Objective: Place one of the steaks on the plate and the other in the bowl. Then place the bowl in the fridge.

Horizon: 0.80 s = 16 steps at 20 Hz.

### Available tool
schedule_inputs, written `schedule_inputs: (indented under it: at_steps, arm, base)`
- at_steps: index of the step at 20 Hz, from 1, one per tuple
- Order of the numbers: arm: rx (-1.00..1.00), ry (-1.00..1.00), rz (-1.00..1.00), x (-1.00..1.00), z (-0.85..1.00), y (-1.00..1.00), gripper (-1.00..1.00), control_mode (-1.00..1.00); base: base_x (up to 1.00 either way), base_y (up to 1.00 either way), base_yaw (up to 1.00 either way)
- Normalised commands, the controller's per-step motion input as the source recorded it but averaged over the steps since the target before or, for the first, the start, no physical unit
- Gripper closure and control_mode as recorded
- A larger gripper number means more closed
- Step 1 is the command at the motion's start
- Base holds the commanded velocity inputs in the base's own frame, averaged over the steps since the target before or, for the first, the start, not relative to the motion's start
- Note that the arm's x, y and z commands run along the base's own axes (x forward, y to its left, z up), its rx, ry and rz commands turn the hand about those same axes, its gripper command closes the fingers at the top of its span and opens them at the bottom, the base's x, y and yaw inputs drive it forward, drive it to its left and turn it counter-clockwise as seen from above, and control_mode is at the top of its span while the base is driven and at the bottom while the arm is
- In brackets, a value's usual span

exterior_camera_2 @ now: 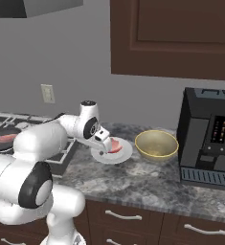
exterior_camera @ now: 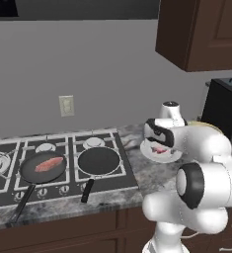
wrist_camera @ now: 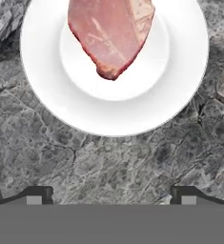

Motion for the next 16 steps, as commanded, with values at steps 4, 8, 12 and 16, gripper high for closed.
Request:
schedule_inputs:
  at_steps: [4, 8, 12, 16]
  arm:
    - [0.0, -0.02, 0.27, -1.0, 0.52, 0.73, -1.0, -1.0]
    - [-0.02, -0.07, 0.16, -0.67, 0.14, 0.23, -1.0, -1.0]
    - [0.0, -0.06, 0.08, -0.86, 0.07, -0.04, -1.0, -1.0]
    - [0.0, 0.06, 0.04, -0.16, -0.08, 0.0, -1.0, -1.0]
  base:
    - [0.0, 0.0, 0.0]
    - [0.0, 0.0, 0.0]
    - [0.0, 0.0, 0.0]
    - [0.0, 0.0, 0.0]
